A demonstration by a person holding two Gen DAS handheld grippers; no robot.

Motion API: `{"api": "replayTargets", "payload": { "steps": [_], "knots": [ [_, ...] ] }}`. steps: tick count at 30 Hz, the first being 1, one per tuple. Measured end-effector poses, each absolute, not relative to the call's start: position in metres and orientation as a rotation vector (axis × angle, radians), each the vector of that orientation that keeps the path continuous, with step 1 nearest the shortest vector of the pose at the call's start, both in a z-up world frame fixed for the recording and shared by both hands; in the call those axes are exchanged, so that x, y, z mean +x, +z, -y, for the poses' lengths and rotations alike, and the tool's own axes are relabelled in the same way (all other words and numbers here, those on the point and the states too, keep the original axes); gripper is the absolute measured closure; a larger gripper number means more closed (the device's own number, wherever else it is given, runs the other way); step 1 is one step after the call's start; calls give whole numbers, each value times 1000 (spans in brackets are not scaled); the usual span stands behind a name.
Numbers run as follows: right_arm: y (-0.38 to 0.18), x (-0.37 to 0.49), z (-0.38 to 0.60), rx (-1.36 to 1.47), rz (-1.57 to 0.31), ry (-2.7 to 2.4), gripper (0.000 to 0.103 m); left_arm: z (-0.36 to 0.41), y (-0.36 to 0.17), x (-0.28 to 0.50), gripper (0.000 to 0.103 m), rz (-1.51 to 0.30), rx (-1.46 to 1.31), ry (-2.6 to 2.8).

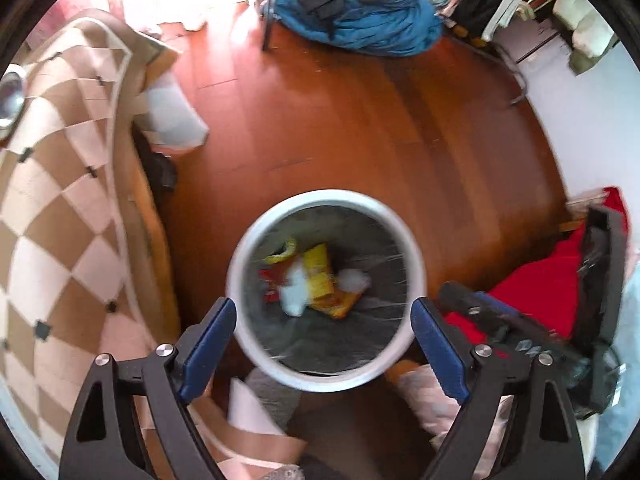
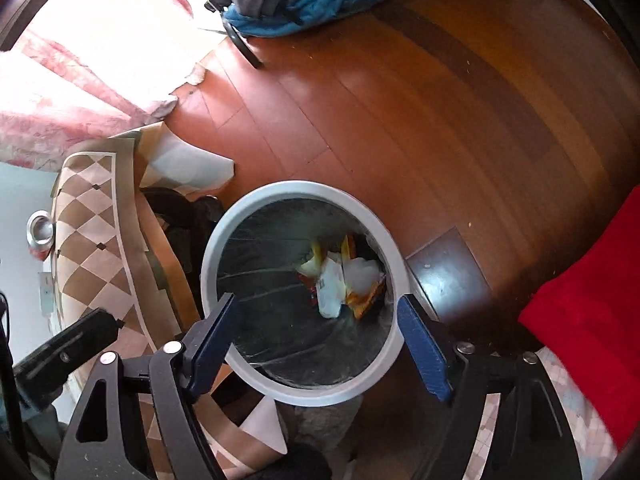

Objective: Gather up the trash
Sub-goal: 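Open both tools to drop the bread and lid into the bin, then grasp the white-and-blue box with the left tool while the right tool grasps the red Coca-Cola can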

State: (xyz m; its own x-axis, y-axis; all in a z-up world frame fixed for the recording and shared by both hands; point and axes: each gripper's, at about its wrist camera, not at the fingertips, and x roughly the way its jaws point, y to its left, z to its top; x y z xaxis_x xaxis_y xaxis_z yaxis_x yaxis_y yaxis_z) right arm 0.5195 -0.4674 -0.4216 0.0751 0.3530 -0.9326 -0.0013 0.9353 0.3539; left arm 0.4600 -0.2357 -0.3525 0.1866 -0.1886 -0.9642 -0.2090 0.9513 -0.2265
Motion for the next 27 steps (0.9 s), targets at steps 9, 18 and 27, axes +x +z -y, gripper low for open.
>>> {"api": "replayTargets", "payload": {
  "steps": [9,18,27],
  "knots": [
    [-408,490,465,111,-1478,176,0,230,-347,430,5,-1382,-192,147],
    [-378,471,454,40,-1452,155,0,231,-334,418,5,-1364,-183,160],
    [-327,453,452,58,-1402,174,0,230,-294,408,5,-1294,-185,148]
  ]
}}
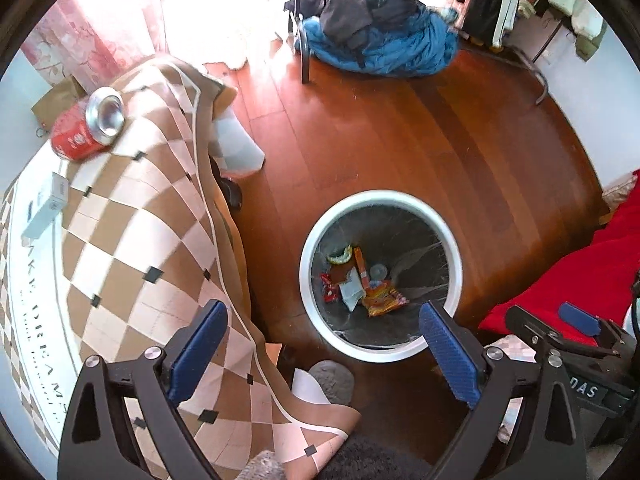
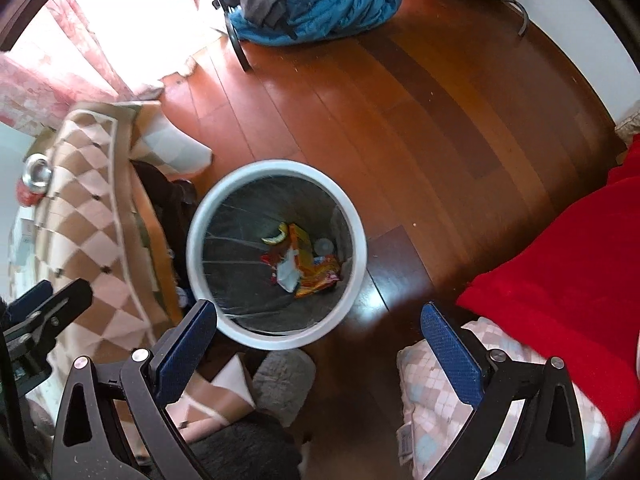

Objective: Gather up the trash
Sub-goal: 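Grasp the white-and-blue box with the left tool while the right tool grasps the red Coca-Cola can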

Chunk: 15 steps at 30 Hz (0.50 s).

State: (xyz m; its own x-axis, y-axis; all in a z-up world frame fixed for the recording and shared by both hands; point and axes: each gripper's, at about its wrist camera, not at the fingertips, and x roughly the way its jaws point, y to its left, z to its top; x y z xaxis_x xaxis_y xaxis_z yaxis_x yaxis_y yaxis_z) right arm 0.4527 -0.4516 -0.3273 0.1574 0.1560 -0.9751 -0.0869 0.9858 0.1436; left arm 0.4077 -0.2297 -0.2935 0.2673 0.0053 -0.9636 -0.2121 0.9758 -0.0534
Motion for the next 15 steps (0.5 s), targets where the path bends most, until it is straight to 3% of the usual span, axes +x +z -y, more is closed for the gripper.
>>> {"api": "replayTargets", "payload": {
  "steps": [8,15],
  "knots": [
    [-228,448,417,141,-1255,323,0,179,-203,387,5,-1122,-233,229],
    [-179,459,252,-113,-1210,613,0,50,-174,347,5,-1006,-219,479]
  ]
}}
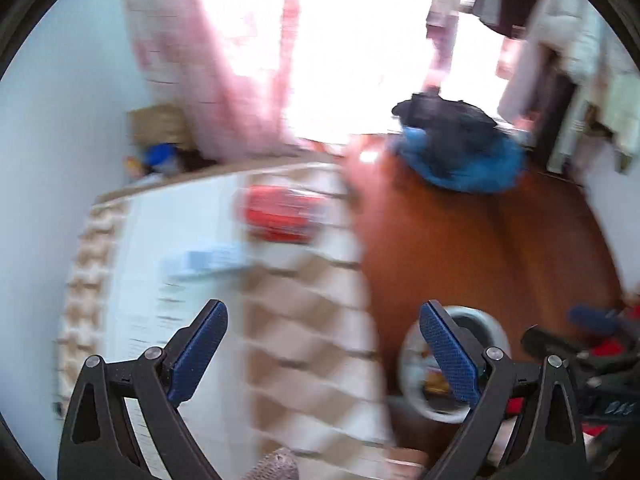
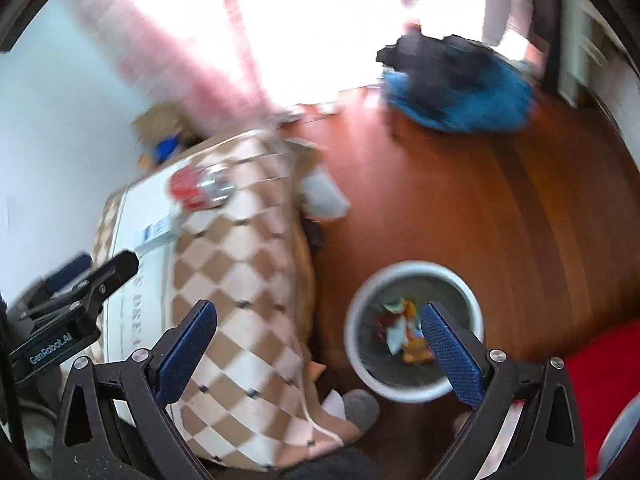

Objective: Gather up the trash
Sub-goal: 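Grasp the white-and-blue box with the left tool while the right tool grasps the red Coca-Cola can, then carry the box and red can with both tools over the bin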

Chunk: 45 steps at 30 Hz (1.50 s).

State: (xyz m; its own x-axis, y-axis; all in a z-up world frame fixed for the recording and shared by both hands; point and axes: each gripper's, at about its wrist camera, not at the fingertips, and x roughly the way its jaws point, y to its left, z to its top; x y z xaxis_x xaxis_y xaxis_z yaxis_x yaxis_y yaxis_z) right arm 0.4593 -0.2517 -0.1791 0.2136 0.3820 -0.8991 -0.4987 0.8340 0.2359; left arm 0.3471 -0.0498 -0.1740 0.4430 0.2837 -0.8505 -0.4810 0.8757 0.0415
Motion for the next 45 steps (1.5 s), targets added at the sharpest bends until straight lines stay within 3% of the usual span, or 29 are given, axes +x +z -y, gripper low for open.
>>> {"api": "replayTargets", "payload": {
  "steps": [9,12,17,22,24,28,36,38,39,45],
  "knots": [
    [-239,492,-18,-715,-1243,801,0,-112,-274,295,5,-1147,-59,811],
    [-272,503,-69,-894,-1244,796,0,-143,-309,286,5,-1207,-45,826],
    [-312,513,-114,-1094,-1228,811,0,-156,-322,288,5,-1218,16,770],
    [-325,528,-125,-1004,-1283,840,1,-147,-299,313,5,-1177,101,641],
    [-326,536,-119,-928,-1319,807,28,-142,-290,328,5,-1167,146,577],
    [-324,549,-87,-777,-1397,755,32,-130,-285,359,5,-1186,212,406],
    [-324,543,-10,-569,-1477,690,33,-77,-325,404,6,-1334,366,58],
    [-323,540,0,-540,-1474,687,33,-69,-330,407,33,-1332,391,43],
    [-322,538,4,-525,-1472,686,33,-67,-331,409,53,-1350,379,39],
    [-312,522,17,-427,-1403,695,38,-64,-316,395,66,-1329,283,95]
  ]
}}
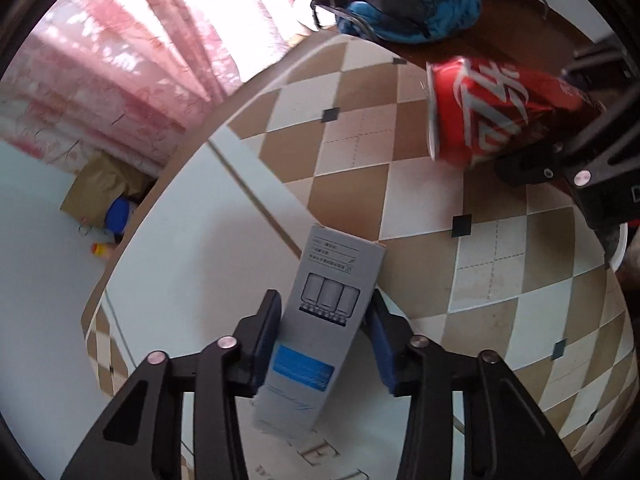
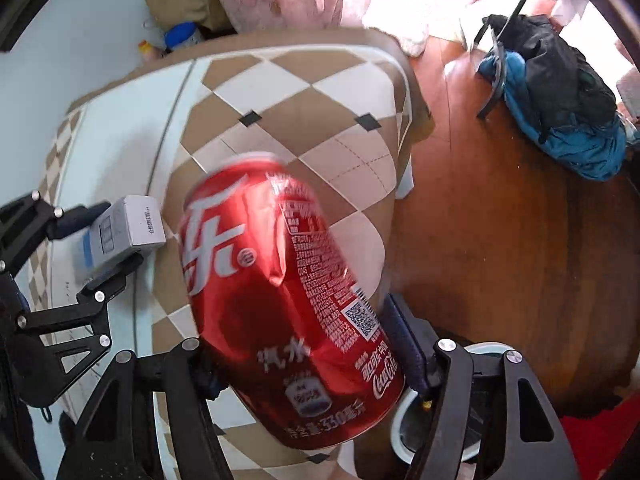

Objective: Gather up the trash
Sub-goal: 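Carry the box and red can with both tools over the bin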

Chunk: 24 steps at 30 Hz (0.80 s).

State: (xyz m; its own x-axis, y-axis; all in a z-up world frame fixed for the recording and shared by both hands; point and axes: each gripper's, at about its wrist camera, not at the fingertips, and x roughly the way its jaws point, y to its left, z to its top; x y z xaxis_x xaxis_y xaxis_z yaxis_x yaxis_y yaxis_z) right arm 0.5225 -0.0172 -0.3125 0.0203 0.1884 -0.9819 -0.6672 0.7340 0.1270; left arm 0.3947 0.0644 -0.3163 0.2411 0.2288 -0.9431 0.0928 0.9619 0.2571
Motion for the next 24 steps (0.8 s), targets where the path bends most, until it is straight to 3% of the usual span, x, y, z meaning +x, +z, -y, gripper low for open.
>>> {"api": "replayTargets", "payload": {
  "steps": [10,15,24],
  "knots": [
    [-292,484,54,-226,-1325,739,46,-56,-262,350,69,-1189,125,270],
    [-256,460,89,-74,-1293,771,48,-45,-218,334,69,-1094,50,307],
    [-206,443,207,248,-1233,775,50,35,-146,325,69,-954,-4,245]
  ]
}}
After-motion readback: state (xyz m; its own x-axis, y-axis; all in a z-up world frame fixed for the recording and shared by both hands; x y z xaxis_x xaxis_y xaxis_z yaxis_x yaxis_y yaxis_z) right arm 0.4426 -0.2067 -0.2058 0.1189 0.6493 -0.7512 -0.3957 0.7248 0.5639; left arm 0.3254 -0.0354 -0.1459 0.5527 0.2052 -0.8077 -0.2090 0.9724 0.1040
